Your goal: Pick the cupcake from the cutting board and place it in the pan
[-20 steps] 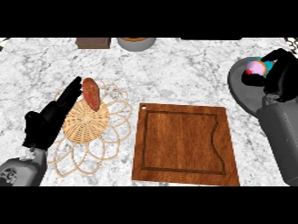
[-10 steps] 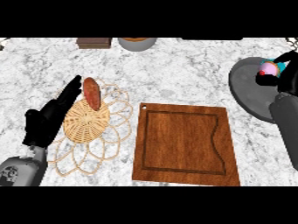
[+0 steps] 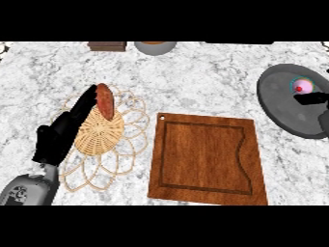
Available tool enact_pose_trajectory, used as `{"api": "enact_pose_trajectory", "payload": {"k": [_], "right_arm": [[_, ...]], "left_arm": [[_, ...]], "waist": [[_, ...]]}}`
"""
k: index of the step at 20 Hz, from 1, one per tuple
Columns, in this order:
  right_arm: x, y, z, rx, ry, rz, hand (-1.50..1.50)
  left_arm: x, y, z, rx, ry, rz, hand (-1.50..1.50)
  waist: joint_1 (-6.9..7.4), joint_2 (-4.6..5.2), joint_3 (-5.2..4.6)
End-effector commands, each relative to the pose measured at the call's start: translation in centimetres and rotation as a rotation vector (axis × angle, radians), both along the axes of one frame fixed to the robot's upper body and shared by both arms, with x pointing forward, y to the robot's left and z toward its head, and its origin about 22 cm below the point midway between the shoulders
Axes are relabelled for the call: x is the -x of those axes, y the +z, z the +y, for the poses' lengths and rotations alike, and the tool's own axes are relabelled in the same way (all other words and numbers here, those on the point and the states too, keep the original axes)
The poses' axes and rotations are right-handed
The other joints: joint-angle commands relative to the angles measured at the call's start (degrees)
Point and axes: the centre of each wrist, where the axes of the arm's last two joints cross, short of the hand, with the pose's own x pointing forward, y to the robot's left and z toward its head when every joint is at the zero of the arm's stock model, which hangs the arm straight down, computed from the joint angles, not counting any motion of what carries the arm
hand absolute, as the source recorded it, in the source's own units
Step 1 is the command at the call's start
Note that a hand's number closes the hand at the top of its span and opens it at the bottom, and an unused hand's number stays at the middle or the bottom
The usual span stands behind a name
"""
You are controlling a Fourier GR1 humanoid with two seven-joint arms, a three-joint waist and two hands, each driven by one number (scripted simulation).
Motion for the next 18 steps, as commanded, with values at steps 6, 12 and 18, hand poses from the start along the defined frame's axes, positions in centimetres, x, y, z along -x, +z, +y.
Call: {"api": "enact_pose_trajectory", "payload": {"k": [6, 12, 18], "right_arm": [[0.6, 1.0, -2.5, -0.163, 0.038, -0.324, -1.5], [1.7, 1.4, -4.5, -0.305, 0.049, -0.575, -1.5], [5.2, -3.0, -6.1, -0.401, 0.123, -0.633, -1.5]], "left_arm": [[-0.5, 0.4, -0.3, 0.015, 0.01, -0.014, 0.0], [0.4, 0.7, 0.9, -0.017, 0.012, 0.003, 0.0], [-0.2, 1.8, -0.2, 0.005, 0.007, 0.006, 0.0]], "waist": [[0.34, 0.41, 0.24], [0.05, -0.12, 0.16], [-0.64, -0.33, 0.03]]}}
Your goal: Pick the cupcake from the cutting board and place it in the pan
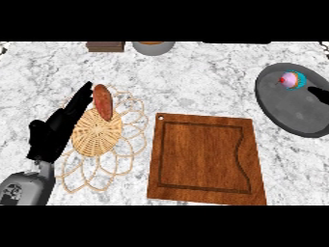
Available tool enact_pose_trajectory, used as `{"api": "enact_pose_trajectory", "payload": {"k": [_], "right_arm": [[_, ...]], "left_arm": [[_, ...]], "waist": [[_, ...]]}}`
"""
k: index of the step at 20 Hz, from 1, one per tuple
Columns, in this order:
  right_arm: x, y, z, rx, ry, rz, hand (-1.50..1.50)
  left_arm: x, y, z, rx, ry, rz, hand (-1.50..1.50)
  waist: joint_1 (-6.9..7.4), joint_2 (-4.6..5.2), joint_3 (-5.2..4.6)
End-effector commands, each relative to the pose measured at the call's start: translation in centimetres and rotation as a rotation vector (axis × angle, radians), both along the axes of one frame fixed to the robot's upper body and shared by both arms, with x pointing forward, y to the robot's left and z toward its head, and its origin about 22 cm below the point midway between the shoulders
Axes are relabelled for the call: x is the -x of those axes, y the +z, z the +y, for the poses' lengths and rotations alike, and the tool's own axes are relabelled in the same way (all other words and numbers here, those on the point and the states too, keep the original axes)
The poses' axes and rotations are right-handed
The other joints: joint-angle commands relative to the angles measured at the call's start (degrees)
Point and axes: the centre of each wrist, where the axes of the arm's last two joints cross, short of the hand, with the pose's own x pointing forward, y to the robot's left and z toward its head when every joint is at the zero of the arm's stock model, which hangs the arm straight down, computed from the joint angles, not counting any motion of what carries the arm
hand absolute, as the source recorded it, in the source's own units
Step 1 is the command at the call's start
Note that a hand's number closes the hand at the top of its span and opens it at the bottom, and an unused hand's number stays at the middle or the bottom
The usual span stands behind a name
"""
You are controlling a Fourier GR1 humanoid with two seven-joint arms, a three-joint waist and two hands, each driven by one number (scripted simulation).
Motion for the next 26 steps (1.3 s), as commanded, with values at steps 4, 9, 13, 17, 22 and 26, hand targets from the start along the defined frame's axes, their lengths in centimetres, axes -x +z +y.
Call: {"api": "enact_pose_trajectory", "payload": {"k": [4, 9, 13, 17, 22, 26], "right_arm": [[4.4, -3.1, -2.6, -0.003, 0.113, -0.114, -1.5], [6.5, -5.1, -1.7, 0.053, 0.141, -0.179, -1.5], [8.9, -6.4, 0.2, 0.006, 0.155, -0.203, -1.5], [12.6, -7.5, 1.3, 0.002, 0.172, -0.195, -1.5], [14.0, -6.2, 3.8, 0.016, 0.18, -0.21, -1.5], [17.1, -8.8, 3.5, 0.037, 0.149, -0.19, -1.5]], "left_arm": [[0.0, -0.6, 0.8, 0.002, 0.005, 0.019, 0.0], [0.8, -1.1, 2.0, -0.01, 0.025, 0.029, 0.0], [2.0, 0.8, 0.5, 0.004, 0.017, 0.016, 0.0], [1.7, 0.5, 0.5, -0.001, 0.023, 0.015, 0.0], [1.9, -0.4, 0.7, 0.003, 0.026, 0.014, 0.0], [1.2, 0.4, 1.5, 0.009, 0.015, 0.012, 0.0]], "waist": [[-1.07, -0.53, -0.18], [-1.45, -0.74, -0.25], [-1.81, -1.0, -0.3], [-1.87, -0.95, -0.3], [-1.66, -0.83, -0.28], [-1.59, -0.76, -0.25]]}}
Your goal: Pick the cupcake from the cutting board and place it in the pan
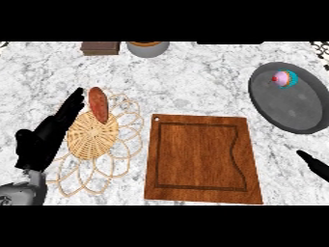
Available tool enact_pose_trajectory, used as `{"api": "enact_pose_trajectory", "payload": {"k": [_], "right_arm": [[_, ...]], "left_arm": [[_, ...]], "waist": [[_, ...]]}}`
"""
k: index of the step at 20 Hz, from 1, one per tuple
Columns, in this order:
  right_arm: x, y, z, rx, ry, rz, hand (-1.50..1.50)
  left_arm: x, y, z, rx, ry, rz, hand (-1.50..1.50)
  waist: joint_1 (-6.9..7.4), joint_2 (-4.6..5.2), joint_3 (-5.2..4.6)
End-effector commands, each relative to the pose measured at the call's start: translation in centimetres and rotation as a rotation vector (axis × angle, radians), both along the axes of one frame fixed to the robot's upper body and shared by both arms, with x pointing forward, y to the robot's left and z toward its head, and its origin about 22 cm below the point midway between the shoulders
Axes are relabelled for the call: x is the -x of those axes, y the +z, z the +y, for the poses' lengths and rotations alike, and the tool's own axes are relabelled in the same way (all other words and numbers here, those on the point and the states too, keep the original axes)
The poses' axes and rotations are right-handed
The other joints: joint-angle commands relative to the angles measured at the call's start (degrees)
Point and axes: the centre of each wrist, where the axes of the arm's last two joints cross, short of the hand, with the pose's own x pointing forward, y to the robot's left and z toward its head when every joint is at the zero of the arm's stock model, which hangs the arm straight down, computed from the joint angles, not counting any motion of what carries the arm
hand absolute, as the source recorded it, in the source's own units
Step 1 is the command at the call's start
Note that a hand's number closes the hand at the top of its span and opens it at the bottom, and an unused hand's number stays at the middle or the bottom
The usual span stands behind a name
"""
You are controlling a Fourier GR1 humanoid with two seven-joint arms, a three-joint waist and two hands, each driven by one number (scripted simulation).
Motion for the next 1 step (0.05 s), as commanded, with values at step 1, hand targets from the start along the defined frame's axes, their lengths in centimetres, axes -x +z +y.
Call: {"api": "enact_pose_trajectory", "payload": {"k": [1], "right_arm": [[1.37, -0.08, 2.21, 0.017, -0.025, 0.005, -1.5]], "left_arm": [[-0.94, -0.54, -2.73, -0.006, 0.001, -0.011, 0.0]], "waist": [[-0.07, 0.05, 0.01]]}}
